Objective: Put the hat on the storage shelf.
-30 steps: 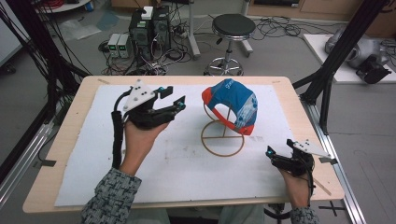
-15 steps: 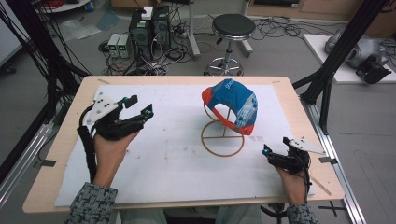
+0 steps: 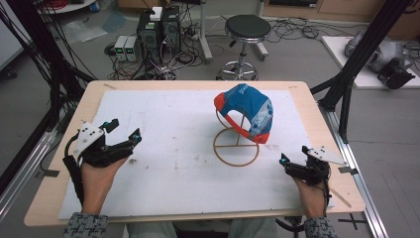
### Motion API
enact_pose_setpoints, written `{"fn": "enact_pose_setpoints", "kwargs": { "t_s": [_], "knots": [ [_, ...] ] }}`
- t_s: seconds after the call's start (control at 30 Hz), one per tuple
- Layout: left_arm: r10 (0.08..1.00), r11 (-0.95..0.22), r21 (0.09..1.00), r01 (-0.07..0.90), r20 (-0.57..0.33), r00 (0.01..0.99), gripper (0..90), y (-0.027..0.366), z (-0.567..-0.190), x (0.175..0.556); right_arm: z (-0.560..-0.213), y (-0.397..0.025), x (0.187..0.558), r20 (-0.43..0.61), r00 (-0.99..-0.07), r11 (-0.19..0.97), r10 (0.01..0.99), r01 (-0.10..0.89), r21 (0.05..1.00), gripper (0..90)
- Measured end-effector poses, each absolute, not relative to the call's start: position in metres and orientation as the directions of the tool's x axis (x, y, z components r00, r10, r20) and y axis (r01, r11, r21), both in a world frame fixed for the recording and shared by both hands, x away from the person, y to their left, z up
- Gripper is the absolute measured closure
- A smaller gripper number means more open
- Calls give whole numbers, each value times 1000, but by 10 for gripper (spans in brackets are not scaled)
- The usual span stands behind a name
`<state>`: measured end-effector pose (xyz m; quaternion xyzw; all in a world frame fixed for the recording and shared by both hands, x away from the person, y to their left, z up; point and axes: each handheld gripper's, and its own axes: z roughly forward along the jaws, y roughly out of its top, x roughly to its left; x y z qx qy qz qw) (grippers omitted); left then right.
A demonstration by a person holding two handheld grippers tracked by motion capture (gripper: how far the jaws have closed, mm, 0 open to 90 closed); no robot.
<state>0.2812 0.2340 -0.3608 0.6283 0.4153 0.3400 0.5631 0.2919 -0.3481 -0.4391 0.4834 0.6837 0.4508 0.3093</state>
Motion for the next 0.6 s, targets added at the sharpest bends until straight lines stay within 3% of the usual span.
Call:
{"fn": "enact_pose_setpoints", "kwargs": {
  "t_s": [0.6],
  "knots": [
    [924,1,981,196,-76,375,204,255,-399,270,-439,-350,291,20,-337,121,941,390,913,119]
  ]
}}
